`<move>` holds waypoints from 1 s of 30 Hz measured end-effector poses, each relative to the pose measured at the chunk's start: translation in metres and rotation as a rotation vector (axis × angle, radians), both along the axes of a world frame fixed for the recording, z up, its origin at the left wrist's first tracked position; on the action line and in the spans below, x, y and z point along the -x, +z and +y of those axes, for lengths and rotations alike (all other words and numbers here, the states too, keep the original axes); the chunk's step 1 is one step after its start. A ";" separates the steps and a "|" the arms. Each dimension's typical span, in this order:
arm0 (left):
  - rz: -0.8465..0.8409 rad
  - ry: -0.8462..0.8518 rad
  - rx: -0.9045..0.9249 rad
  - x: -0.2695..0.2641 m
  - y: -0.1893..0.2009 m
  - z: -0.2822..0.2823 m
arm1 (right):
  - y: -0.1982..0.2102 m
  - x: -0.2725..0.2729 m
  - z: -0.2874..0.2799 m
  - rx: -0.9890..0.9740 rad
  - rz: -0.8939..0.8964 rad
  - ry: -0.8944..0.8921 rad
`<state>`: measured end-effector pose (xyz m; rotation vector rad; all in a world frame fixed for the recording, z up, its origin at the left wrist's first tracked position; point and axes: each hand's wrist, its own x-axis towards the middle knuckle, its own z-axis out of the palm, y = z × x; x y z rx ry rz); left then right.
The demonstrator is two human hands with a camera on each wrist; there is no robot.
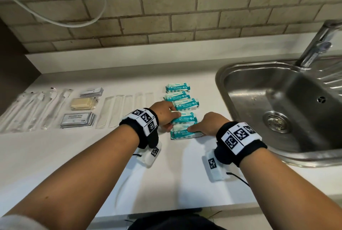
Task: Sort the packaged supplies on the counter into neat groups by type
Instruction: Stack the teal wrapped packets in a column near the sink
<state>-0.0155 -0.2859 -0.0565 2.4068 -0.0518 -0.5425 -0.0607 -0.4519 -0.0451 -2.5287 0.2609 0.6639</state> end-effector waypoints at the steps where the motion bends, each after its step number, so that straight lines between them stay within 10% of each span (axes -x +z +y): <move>1: -0.020 -0.006 -0.017 -0.002 0.001 -0.001 | 0.001 0.000 0.001 0.029 0.001 0.017; 14: -0.138 -0.129 -0.255 -0.021 0.015 -0.007 | -0.002 -0.024 0.014 0.067 -0.128 -0.078; 19: -0.236 -0.206 -0.293 -0.060 0.024 -0.003 | 0.004 -0.027 0.017 0.069 -0.362 0.280; 30: -0.200 -0.433 -0.561 -0.134 0.015 -0.031 | -0.009 -0.048 0.030 0.281 -0.180 0.634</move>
